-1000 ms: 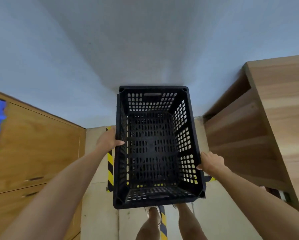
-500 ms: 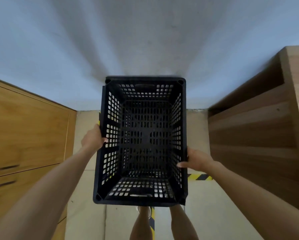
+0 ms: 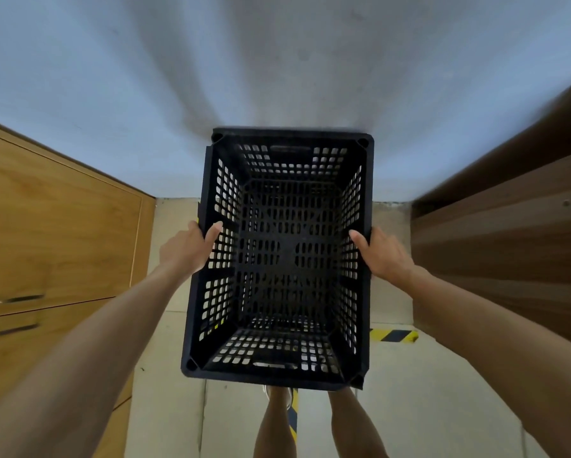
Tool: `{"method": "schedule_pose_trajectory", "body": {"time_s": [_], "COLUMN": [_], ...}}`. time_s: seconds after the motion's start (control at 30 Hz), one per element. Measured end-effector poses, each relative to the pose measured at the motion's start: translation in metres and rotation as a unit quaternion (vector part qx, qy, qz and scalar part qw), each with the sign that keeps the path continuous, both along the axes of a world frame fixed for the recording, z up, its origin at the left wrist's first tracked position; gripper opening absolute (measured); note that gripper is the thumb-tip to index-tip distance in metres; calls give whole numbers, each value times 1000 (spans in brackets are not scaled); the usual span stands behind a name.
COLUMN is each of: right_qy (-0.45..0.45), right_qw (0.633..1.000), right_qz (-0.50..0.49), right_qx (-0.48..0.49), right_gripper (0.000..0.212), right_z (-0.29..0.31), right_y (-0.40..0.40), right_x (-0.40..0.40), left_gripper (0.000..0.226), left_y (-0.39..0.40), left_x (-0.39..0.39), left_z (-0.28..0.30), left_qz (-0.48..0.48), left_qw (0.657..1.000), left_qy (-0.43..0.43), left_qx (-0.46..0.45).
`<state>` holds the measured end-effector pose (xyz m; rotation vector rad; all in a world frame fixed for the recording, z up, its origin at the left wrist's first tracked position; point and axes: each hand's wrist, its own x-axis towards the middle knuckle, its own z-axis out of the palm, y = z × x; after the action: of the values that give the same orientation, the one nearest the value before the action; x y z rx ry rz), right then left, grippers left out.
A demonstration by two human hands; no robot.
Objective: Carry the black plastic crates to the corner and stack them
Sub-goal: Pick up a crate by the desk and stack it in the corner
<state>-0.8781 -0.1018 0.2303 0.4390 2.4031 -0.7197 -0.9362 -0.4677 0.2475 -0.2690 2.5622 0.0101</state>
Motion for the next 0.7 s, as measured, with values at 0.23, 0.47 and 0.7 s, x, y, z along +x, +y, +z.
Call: {"method": "schedule_pose_trajectory", "body": {"time_s": [0.23, 0.47, 0.7], "right_qy": [-14, -65, -61], "right_qw": [1000, 998, 963], "right_qz": [-16, 9, 195], "right_qx": [14, 22, 176], "right_gripper": [78, 54, 43], "right_z": [16, 10, 69], "right_y": [4, 8, 11], "right_x": [-2, -5, -21], "left_gripper": [94, 78, 65], "left_y": [11, 8, 22], "left_x": [2, -2, -18], "left_z": [-9, 2, 67], "left_qz": [5, -6, -83], "left_qw": [1000, 1000, 996], "left_qy": [1, -17, -17], "left_qx": [-4, 0, -1]}}
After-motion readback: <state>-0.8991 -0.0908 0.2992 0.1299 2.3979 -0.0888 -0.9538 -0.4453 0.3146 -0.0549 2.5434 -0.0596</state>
